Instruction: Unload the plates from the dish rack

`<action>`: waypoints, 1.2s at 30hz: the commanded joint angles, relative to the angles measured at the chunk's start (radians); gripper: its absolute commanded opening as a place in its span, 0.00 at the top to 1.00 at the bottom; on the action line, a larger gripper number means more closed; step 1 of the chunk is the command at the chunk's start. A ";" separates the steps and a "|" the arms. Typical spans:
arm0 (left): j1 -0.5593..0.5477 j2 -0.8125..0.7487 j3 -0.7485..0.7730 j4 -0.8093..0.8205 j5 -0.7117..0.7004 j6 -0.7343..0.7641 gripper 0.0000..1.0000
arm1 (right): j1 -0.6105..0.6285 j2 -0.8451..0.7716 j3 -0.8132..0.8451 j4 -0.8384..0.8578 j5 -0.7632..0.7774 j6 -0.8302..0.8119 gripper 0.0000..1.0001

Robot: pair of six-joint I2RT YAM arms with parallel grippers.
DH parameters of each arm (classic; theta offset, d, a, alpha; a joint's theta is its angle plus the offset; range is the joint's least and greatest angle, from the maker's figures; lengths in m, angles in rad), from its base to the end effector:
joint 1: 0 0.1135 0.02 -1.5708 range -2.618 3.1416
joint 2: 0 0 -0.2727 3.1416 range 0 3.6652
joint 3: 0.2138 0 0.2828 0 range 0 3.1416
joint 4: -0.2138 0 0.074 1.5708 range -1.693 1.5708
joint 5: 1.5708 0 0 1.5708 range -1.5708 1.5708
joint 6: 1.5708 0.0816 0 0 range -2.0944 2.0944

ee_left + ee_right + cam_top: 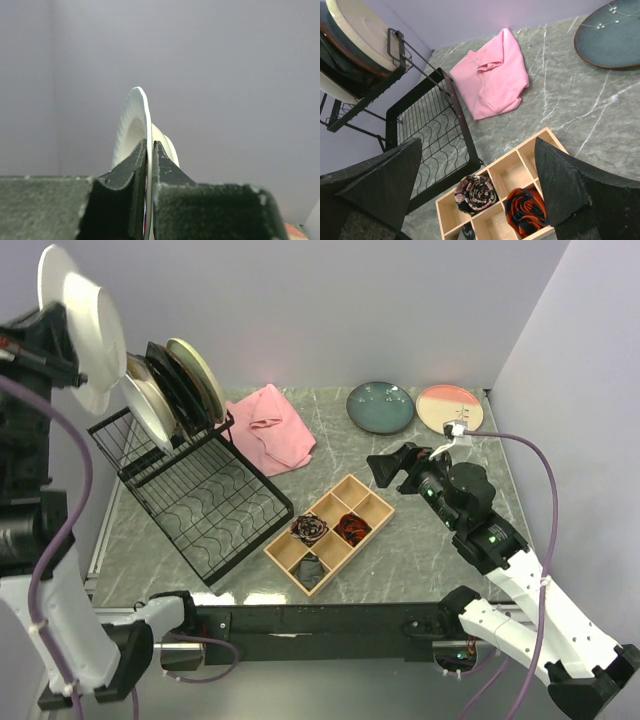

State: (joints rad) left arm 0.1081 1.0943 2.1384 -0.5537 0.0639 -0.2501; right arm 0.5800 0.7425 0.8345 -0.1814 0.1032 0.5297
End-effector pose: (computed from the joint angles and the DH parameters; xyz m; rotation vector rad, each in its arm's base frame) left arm 0.1190 0.0077 0.6981 -0.1359 1.0743 -0.1624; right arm 0.2081 0.1263 0.3692 0.0378 1.7151 0.7502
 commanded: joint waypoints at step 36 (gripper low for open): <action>-1.306 0.139 -0.859 1.170 -0.692 1.150 0.99 | -0.276 0.084 0.224 -0.046 -0.160 0.177 0.02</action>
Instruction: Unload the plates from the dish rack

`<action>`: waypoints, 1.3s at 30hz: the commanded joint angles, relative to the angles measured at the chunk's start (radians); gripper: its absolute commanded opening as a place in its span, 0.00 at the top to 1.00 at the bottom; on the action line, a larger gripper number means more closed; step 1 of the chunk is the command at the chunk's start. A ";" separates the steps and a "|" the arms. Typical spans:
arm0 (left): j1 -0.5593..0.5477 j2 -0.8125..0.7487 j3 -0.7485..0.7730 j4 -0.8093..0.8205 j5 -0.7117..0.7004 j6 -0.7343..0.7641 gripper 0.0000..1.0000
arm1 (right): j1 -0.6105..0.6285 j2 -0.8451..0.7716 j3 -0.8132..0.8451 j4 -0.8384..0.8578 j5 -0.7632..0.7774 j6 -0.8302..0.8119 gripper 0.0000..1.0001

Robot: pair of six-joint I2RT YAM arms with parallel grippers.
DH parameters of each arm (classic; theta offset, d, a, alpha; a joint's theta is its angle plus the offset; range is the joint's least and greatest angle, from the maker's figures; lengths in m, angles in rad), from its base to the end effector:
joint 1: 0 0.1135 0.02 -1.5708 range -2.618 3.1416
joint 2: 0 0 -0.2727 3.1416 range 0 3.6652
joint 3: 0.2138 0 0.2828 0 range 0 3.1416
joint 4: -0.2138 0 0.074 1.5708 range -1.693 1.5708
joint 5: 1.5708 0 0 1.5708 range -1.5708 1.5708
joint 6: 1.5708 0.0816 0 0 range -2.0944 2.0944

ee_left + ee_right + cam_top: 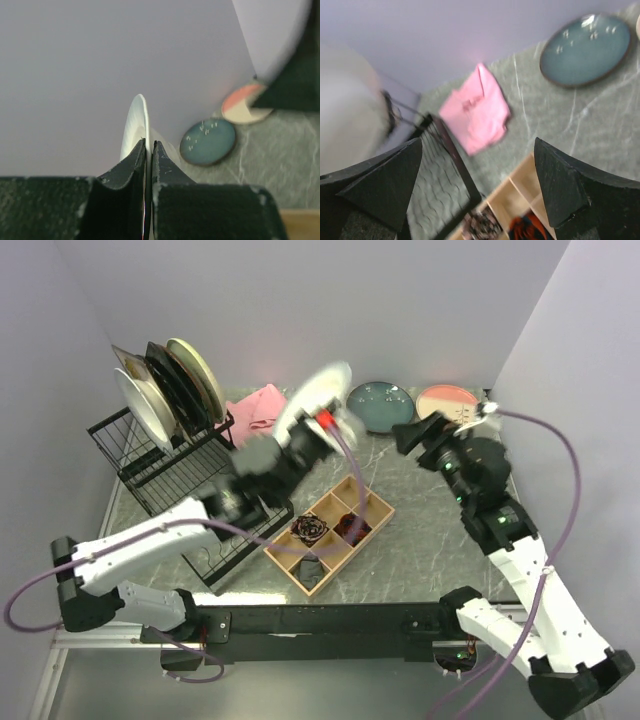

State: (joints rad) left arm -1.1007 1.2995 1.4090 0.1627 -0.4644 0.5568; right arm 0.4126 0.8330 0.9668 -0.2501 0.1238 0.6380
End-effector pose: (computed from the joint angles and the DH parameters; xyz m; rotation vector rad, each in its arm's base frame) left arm 0.1941 -0.3014 0.5056 0.6685 1.1495 -0.1601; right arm 0.2389 0.0936 0.3936 0.2895 1.7087 0.6795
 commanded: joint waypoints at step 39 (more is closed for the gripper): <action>-0.338 0.461 -0.430 1.416 -0.312 1.072 0.99 | -0.161 0.155 -0.014 0.117 -0.658 0.046 0.52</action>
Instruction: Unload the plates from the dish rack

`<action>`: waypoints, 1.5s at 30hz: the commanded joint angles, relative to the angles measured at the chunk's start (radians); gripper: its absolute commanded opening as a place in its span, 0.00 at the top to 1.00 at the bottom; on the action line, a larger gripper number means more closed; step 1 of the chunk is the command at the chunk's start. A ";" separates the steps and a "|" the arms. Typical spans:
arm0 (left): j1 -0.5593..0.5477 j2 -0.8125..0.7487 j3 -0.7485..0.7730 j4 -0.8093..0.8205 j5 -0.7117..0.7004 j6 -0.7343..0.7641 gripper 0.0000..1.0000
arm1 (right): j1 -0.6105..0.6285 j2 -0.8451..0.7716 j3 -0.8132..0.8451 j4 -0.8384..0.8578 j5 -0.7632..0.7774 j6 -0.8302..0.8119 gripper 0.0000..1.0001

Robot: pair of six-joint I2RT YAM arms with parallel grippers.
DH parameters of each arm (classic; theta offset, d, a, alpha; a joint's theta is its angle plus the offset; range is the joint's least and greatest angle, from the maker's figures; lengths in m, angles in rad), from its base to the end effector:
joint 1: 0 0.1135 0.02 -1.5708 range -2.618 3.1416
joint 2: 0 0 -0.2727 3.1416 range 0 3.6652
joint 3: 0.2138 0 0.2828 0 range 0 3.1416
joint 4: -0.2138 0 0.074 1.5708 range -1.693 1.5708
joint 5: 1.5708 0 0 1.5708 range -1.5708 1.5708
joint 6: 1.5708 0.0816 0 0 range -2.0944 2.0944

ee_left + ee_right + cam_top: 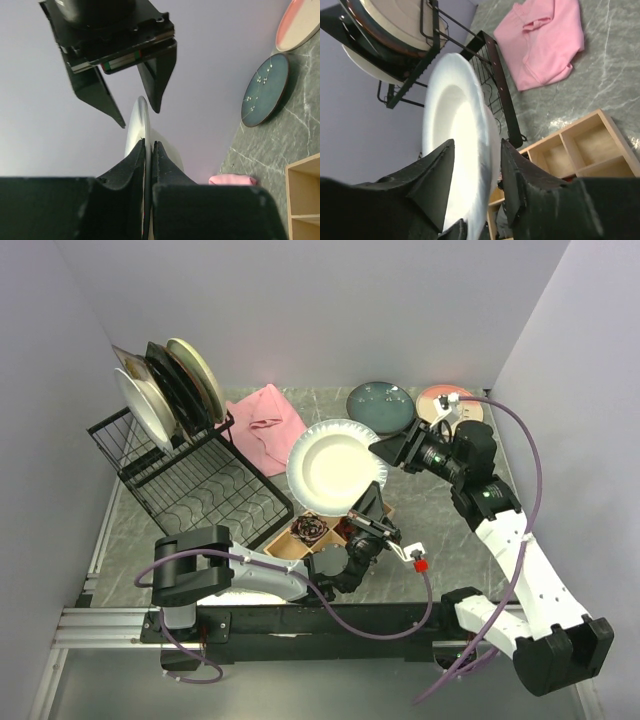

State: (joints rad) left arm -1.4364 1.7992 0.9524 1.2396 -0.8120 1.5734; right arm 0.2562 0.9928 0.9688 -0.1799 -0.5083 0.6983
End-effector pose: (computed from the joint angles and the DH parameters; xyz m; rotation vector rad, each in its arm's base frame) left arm 0.1163 -0.4182 0.2616 1.0668 0.7904 0.5932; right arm 0.2714 0.1122 0.3658 0.0238 1.8937 1.1206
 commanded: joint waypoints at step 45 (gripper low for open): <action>-0.142 -0.257 0.115 -0.571 -0.074 -1.020 0.00 | -0.133 0.147 -0.019 0.554 -0.116 0.250 1.00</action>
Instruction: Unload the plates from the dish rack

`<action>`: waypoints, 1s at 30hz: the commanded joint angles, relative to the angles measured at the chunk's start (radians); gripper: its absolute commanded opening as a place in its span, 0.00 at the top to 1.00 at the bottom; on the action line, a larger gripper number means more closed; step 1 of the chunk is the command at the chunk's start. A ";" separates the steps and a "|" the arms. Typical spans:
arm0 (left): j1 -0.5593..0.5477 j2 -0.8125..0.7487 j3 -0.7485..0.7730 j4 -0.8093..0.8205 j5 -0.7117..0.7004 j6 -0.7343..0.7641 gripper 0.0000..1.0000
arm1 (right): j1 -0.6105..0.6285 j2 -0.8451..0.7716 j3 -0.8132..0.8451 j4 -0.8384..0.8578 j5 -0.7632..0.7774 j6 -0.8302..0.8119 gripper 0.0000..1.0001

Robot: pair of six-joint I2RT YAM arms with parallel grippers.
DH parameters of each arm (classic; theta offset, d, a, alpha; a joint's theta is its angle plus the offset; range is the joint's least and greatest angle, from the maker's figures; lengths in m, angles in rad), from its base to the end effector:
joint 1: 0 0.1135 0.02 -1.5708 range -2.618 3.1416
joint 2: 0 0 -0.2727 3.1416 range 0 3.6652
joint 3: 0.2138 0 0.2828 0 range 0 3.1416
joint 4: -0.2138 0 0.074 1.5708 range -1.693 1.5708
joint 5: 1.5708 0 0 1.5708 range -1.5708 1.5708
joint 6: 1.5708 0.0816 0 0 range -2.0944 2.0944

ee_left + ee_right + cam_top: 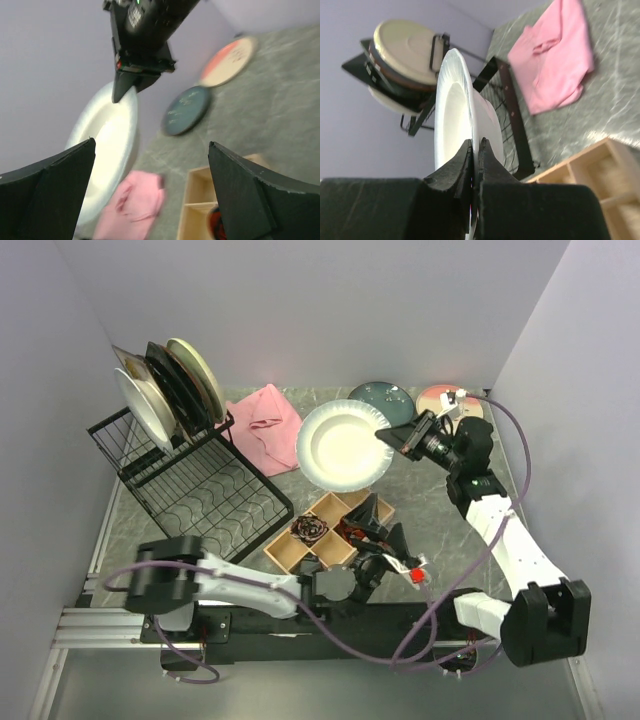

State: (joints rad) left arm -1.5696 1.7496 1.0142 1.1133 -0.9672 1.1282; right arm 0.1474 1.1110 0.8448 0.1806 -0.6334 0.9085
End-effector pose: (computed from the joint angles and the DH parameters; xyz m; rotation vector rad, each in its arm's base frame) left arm 0.0677 -0.4254 0.2853 0.8679 1.0506 0.2048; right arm 0.3101 0.0949 0.3311 0.1603 1.8091 1.2966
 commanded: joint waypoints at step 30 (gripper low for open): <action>0.339 -0.894 -0.338 -0.797 0.295 -1.400 0.01 | -0.081 0.770 0.327 0.491 0.064 -0.082 1.00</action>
State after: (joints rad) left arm -1.2354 0.8875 0.6777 0.2462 -0.6090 -0.2588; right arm 0.0849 1.8912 1.1130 0.4709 -0.5591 0.7937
